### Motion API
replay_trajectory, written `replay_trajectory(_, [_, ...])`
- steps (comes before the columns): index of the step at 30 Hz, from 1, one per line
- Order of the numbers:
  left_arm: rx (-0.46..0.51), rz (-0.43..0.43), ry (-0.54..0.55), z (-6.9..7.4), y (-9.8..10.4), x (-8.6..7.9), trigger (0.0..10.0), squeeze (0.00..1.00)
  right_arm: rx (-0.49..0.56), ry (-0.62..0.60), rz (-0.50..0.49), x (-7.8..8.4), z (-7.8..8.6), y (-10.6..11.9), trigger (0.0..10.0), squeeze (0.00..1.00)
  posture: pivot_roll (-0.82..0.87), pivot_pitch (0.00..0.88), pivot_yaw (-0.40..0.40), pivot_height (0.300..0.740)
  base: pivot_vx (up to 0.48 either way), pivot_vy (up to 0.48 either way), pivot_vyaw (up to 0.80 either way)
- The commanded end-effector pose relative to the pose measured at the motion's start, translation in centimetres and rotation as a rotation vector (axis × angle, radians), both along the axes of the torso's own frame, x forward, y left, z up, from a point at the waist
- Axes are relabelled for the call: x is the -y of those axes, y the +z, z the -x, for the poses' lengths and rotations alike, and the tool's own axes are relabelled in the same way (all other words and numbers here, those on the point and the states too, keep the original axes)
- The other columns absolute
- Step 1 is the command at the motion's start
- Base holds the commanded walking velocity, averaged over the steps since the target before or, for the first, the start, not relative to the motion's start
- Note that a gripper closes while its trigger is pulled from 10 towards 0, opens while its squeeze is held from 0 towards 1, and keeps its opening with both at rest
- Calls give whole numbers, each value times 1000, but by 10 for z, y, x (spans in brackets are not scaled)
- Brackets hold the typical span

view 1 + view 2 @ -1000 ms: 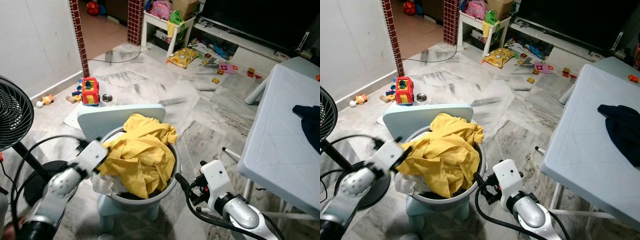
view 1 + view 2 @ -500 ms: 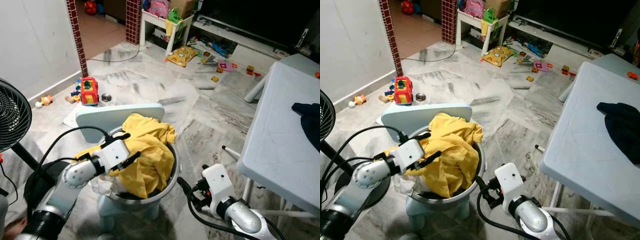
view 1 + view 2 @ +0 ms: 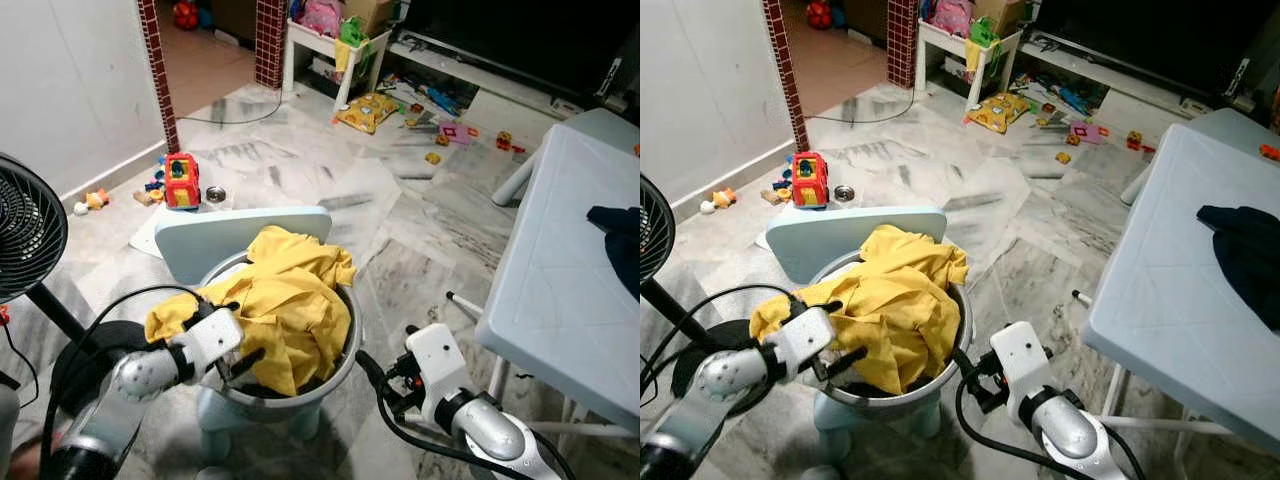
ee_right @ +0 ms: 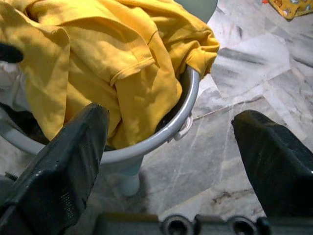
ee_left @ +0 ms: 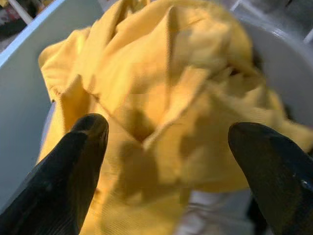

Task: Hang hanger

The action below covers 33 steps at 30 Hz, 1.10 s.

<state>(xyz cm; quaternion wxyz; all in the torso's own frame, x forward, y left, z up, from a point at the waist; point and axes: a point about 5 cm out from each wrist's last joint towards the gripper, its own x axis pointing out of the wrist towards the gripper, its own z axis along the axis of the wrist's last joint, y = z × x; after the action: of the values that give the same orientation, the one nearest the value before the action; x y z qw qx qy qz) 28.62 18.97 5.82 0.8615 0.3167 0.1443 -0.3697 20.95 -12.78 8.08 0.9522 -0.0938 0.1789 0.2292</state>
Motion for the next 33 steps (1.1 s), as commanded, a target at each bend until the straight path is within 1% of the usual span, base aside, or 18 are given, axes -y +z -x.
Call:
replay_trajectory(1, [-55,-26,-8,1,-11,1,10000,125,3,-24,17,7,3,2,10000,0,90,120,-141,740,0,0,0])
replay_trajectory(3, [-66,-31,-1,-1,-12,0,10000,125,3,-27,17,7,3,3,10000,0,87,120,-140,740,0,0,0])
replay_trajectory(4, [-80,-24,-2,-2,-15,2,7255,0,3,-33,16,8,4,2,10000,0,84,119,-136,740,0,0,0])
replay_trajectory(5, [-80,-24,-2,-2,-15,2,7255,0,3,-33,16,8,4,2,10000,0,84,119,-136,740,0,0,0])
replay_trajectory(6, [-98,-14,1,-4,-17,5,4549,0,2,-36,15,8,5,2,10000,0,82,116,-134,740,0,0,0])
replay_trajectory(7, [-113,-45,-25,-5,-24,12,0,0,3,-40,15,7,6,2,10000,0,72,112,-125,740,0,0,0])
replay_trajectory(9, [-114,-92,-67,-4,-29,16,0,0,9,-46,16,6,6,4,10000,0,62,107,-117,740,0,0,0])
replay_trajectory(12, [-129,-85,-71,-5,-31,18,0,0,19,-61,16,9,4,6,10000,0,60,107,-114,740,0,0,0])
replay_trajectory(15, [-135,-93,-72,-4,-33,16,0,0,19,-73,19,12,5,6,10000,0,65,109,-109,740,0,0,0])
replay_trajectory(19, [-145,-109,-52,-2,-37,6,0,0,18,-77,22,12,5,5,10000,0,70,112,-113,740,0,0,0])
replay_trajectory(20, [-130,-116,-24,-2,-36,0,0,0,21,-76,20,10,4,5,10000,0,73,112,-114,740,0,0,0])
replay_trajectory(21, [-126,-118,-18,-3,-36,-1,0,0,22,-76,20,10,3,5,10000,0,73,112,-114,740,0,0,0])
replay_trajectory(22, [-103,-122,17,-4,-34,-6,0,0,23,-77,20,10,3,5,10000,0,79,114,-116,740,0,0,0])
replay_trajectory(25, [-56,-123,79,-7,-31,-12,0,0,22,-77,20,9,2,5,10000,0,83,117,-119,740,0,0,0])
replay_trajectory(27, [2,-114,168,-10,-28,-22,0,0,23,-76,22,9,2,5,10000,0,86,117,-120,740,0,0,0])
replay_trajectory(28, [2,-114,168,-10,-28,-22,0,0,23,-76,22,9,2,5,10000,0,86,117,-120,740,0,0,0])
replay_trajectory(30, [34,-96,249,-12,-25,-32,0,0,24,-77,21,9,2,5,10000,0,85,119,-123,740,0,0,0])
replay_trajectory(33, [44,-82,317,-12,-24,-39,0,0,23,-75,21,9,2,5,10000,0,87,119,-126,740,0,0,0])
